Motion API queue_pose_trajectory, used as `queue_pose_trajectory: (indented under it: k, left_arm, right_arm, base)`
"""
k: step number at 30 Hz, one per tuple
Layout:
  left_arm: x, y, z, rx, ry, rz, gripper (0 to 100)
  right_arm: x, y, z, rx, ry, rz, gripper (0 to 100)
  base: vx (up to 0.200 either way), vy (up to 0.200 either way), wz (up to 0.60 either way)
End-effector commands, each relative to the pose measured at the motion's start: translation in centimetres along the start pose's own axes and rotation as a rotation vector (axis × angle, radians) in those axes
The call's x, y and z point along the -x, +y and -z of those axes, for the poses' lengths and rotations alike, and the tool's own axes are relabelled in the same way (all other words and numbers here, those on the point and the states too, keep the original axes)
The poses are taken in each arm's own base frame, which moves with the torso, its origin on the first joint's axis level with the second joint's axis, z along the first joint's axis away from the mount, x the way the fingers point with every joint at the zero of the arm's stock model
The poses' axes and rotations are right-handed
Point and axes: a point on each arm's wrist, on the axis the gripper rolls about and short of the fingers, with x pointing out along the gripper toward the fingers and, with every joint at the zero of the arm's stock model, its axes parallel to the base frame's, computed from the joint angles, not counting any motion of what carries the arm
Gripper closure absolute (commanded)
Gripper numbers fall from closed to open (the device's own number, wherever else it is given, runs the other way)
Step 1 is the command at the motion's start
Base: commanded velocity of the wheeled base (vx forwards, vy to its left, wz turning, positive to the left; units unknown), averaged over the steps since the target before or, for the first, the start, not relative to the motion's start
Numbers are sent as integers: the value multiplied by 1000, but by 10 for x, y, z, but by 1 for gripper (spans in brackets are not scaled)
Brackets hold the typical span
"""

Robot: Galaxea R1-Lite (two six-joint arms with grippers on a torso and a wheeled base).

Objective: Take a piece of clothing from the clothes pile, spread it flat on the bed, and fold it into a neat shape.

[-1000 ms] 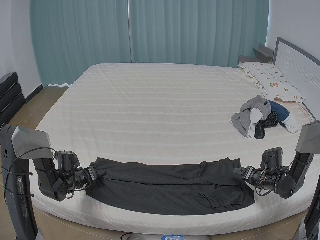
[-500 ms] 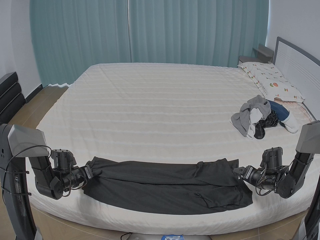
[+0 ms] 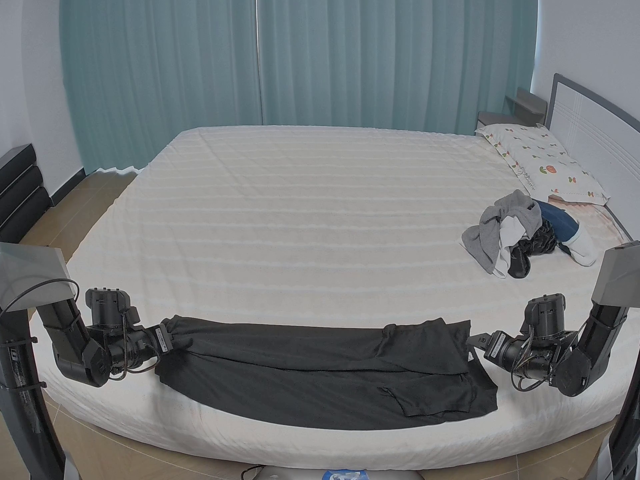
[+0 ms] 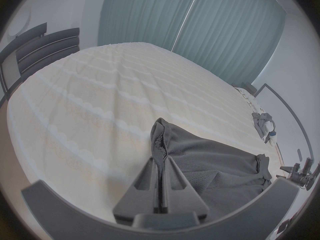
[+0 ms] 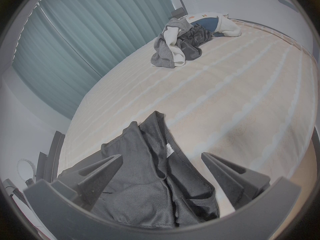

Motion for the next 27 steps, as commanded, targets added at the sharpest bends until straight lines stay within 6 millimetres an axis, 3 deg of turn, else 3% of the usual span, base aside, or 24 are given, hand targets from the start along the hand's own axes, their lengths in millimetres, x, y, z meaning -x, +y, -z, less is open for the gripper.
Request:
queue_pose_trajectory:
  k: [1,4,16,23,27]
  left_arm:
    - [2,-4,2,-16,8,10,100]
    - [1,-8,4,-22,13,20,100]
    - [-1,-8,3,-18,6,24,100]
    - [-7,-16,-3,43,-20,38,100]
    - [-11,-33,-11,137,-57,66,100]
  right_arm:
    - [0,0,0,0,0,0,0]
    - [0,0,0,0,-1,-1,0]
    - [1,0,0,0,-1,-1,0]
    - [1,0,-1,0,-3,-2,0]
    - [1,1,0,1,-3,-3,0]
  base:
    - [0,0,0]
    - [0,0,0]
    - [-200,0,0]
    - [0,0,0]
    - [0,0,0]
